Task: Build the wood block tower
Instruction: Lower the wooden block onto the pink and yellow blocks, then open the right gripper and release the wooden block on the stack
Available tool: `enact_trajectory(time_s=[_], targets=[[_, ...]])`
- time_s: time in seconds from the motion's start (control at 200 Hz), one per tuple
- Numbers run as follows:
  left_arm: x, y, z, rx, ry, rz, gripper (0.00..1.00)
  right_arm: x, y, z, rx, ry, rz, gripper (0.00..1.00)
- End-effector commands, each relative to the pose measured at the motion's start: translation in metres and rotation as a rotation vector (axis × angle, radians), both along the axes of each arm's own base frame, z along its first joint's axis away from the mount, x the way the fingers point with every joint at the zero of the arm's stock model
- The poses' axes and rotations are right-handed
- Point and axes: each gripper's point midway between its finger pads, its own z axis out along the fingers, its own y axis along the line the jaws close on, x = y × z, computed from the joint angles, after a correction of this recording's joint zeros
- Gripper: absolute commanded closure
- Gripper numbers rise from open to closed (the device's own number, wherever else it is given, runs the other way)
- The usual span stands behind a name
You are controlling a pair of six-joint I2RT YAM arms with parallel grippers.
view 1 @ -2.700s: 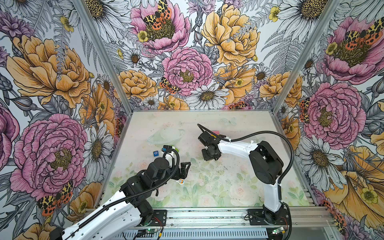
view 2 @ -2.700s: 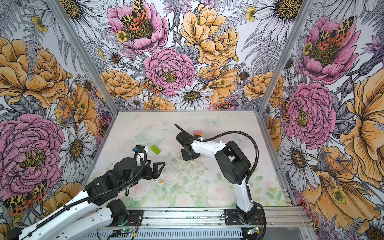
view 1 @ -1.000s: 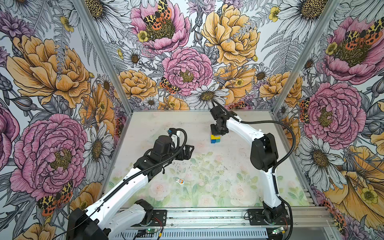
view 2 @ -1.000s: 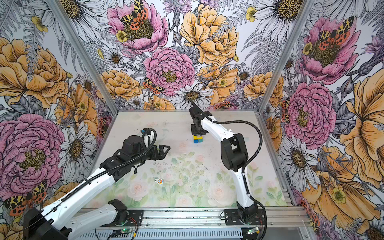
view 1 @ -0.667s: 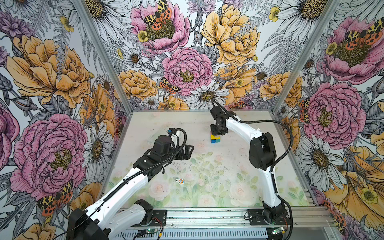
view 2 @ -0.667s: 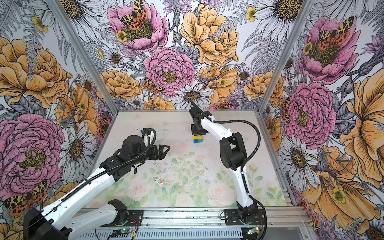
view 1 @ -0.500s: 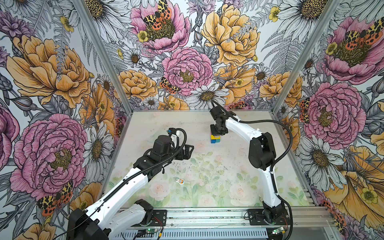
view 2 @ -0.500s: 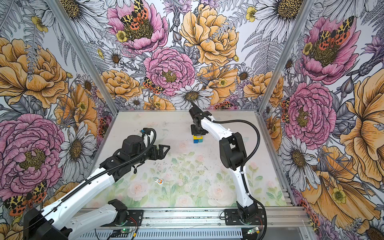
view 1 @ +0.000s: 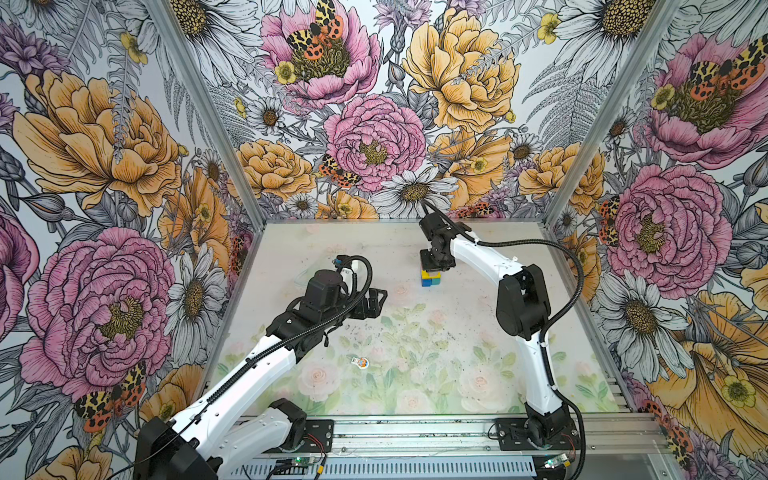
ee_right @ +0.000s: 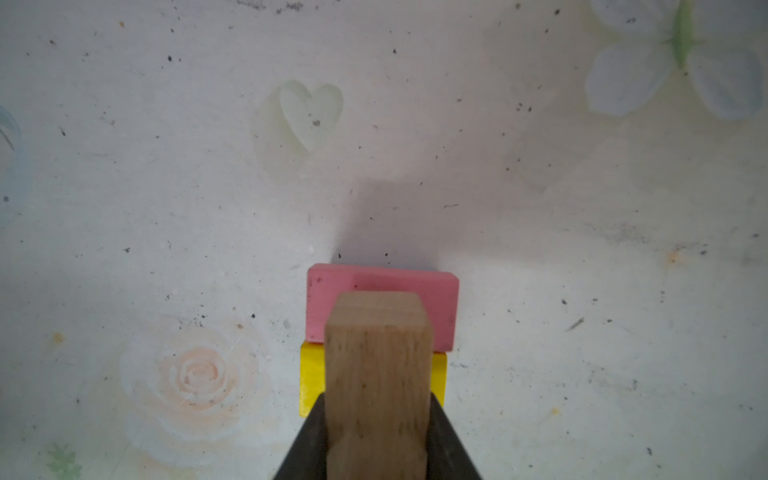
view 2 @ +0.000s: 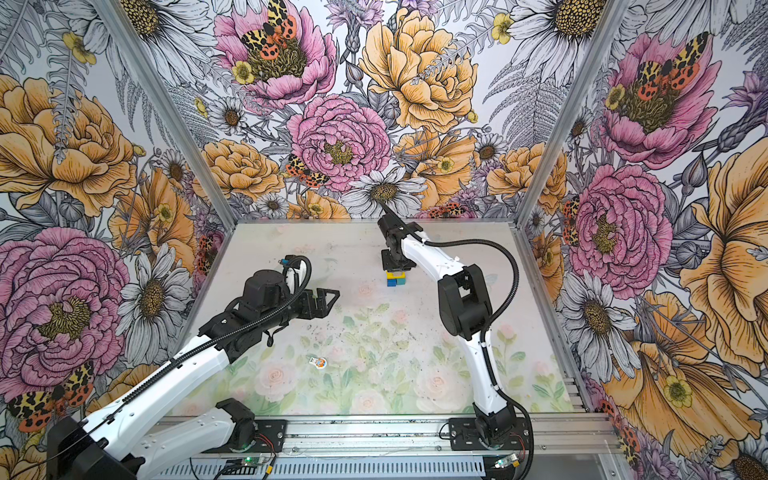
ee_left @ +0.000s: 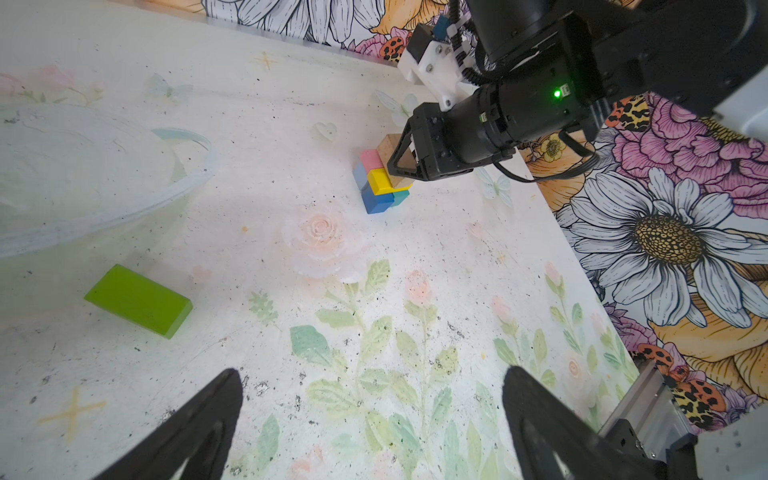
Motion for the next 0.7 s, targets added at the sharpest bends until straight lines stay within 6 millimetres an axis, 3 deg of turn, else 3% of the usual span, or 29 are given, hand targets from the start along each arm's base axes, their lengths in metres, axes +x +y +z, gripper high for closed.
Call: enact_trajectory(time_s=[0.0, 0.23, 0.455, 0.575, 0.695], targets=[[0.004, -0.003, 0.012, -0.012, -0.043, -0.024, 0.01, 0.008, 0.001, 0.002, 0.008, -0.013, 0.001, 0.7], [0.005, -0.003, 0.012, -0.013, -0.045, -0.019, 0.01, 0.007, 0.0, -0.001, 0.002, -0.007, 0.001, 0.67], [0.004, -0.001, 0.015, -0.014, -0.052, -0.018, 0.01, 0.009, -0.001, 0.004, 0.005, -0.017, -0.007, 0.5], [0.003, -0.001, 0.016, -0.016, -0.054, -0.016, 0.01, 0.009, -0.002, 0.015, 0.014, -0.038, -0.007, 0.44], [0.002, 0.0, 0.019, -0.02, -0.058, -0.013, 0.01, 0.009, -0.001, 0.04, 0.035, -0.08, -0.006, 0.41]])
